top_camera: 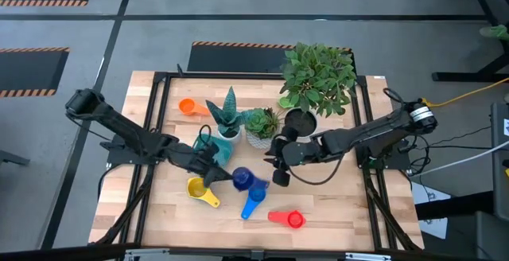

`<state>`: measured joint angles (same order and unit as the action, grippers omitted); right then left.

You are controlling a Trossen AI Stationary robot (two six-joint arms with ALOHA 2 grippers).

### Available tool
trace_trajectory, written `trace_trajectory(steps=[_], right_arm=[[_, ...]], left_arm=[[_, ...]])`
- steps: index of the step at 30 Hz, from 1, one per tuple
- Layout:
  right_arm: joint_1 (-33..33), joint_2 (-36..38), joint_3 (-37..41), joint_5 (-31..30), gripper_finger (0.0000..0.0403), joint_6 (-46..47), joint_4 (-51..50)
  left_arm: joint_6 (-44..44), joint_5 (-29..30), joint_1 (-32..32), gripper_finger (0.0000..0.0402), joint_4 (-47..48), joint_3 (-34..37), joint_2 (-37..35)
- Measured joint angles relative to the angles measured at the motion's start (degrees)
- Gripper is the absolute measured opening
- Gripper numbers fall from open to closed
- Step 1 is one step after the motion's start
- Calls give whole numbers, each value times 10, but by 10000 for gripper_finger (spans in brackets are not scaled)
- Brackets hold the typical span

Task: Nest measuring cups in basket
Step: Stack the violet measuring cup into the yellow measuring cup

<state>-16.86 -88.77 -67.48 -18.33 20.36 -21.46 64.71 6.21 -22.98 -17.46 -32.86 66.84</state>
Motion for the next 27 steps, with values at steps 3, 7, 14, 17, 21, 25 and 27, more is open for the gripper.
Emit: trace_trajectory(steps=[3, 7, 14, 17, 21, 25, 27], right_arm=[[-4, 13, 0, 0, 94, 1, -30], [-7, 17, 0, 0, 94, 2, -48], [-6, 17, 3, 0, 94, 4, -59], [-6, 17, 3, 0, 94, 4, -59], [-6, 17, 3, 0, 94, 5, -59], [-6, 17, 3, -1, 94, 5, -58], [-6, 17, 3, -1, 94, 5, -58]], left_arm=[[-8, -48, 0, 3, 40, 0, -42], [-8, -84, 0, 2, 112, 0, -92], [-4, -111, 1, 3, 262, 0, -179], [-4, -114, 1, 2, 325, 0, -209], [-4, -107, 1, 2, 393, 0, -234], [-5, -120, 1, 2, 402, 0, -236], [-8, -134, 1, 2, 403, 0, -234]])
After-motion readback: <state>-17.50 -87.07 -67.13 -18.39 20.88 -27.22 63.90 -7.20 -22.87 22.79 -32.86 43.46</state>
